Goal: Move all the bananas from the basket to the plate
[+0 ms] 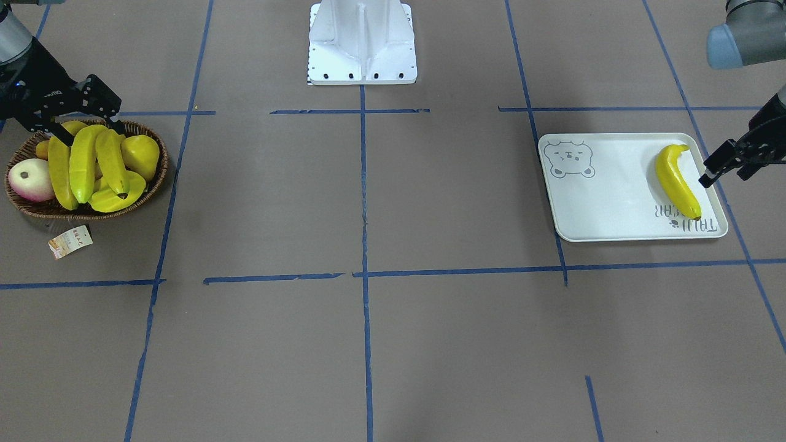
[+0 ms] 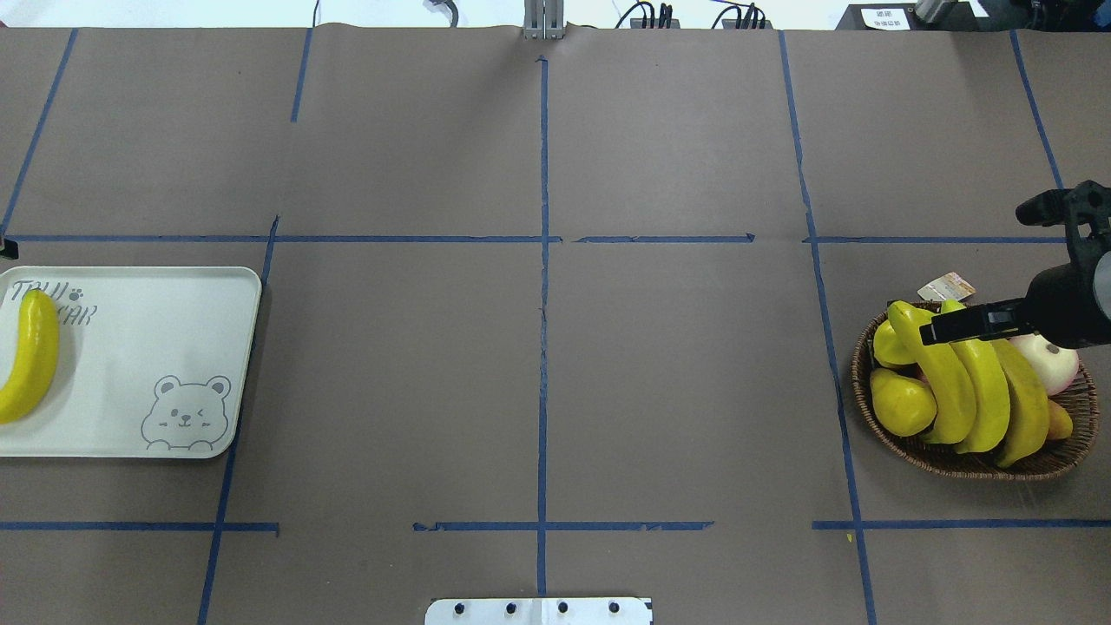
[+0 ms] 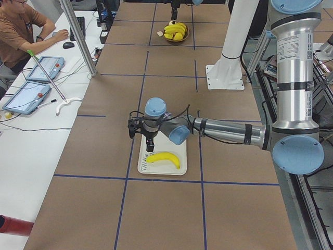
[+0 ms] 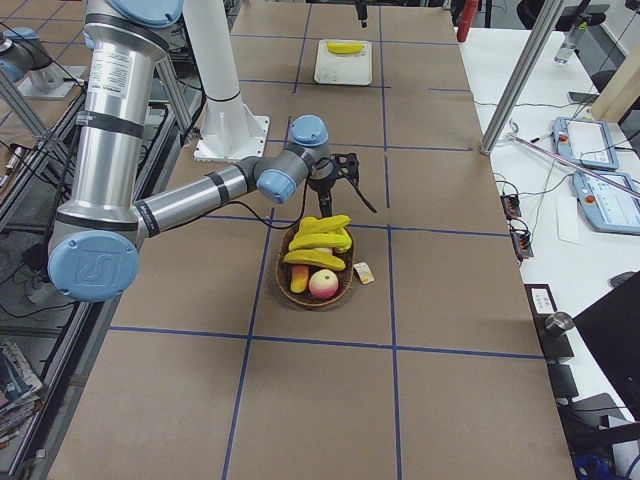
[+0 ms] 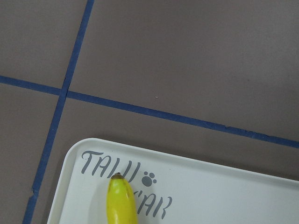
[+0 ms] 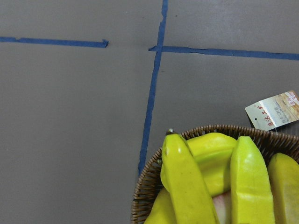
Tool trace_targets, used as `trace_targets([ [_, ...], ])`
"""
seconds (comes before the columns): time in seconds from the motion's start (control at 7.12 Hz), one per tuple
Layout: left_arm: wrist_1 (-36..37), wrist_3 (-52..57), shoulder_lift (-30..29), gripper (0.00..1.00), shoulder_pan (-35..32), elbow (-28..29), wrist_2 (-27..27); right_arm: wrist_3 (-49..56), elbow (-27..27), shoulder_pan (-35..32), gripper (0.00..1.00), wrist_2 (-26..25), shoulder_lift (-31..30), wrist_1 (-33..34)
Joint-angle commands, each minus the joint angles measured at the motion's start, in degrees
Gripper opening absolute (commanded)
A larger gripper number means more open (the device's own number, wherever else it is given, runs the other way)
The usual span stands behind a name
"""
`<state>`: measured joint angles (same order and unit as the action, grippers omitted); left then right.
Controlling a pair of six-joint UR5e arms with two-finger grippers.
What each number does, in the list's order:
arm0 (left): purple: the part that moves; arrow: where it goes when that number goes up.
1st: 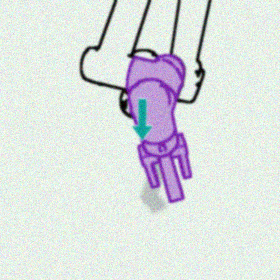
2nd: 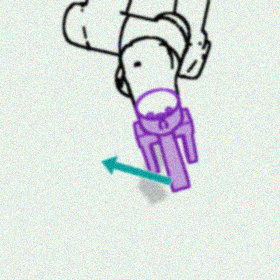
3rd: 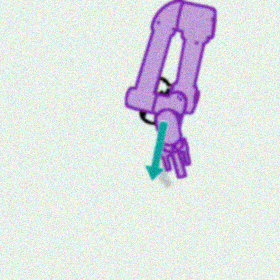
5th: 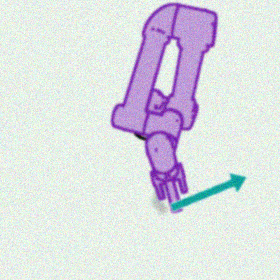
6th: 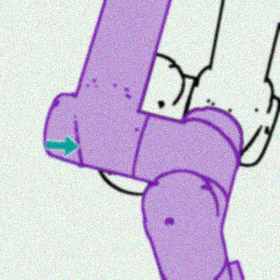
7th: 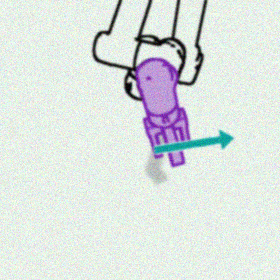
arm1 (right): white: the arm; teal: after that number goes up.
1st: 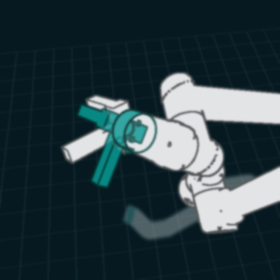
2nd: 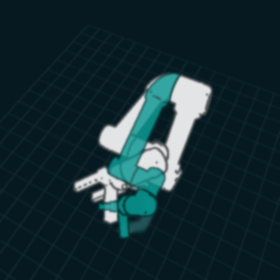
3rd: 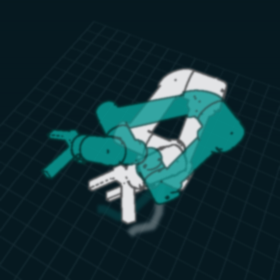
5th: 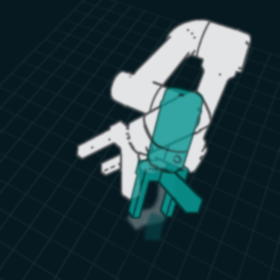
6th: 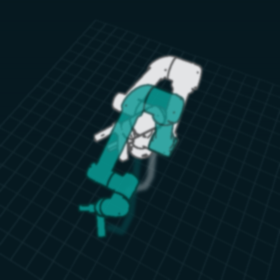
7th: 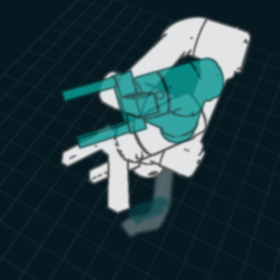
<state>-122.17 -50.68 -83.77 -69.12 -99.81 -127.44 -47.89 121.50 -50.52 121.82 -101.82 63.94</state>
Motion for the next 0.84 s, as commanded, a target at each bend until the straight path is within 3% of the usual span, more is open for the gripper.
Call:
trace_targets([
  [0.0, 0.00, -0.03, 0.10, 0.99, 0.04, -0.12, 0.00, 2.54, -1.52, 2.78, 0.83, 0.18, -0.22, -0.21],
  [0.28, 0.00, -0.03, 0.10, 0.99, 0.04, -0.20, 0.00, 3.58, -1.79, 3.85, 0.71, 0.96, -0.65, -0.30],
  [0.7, 0.00, -0.03, -0.08, 0.99, 0.22, 0.15, 0.00, 6.48, -1.96, 3.67, 0.71, 1.58, -0.92, -0.21],
])
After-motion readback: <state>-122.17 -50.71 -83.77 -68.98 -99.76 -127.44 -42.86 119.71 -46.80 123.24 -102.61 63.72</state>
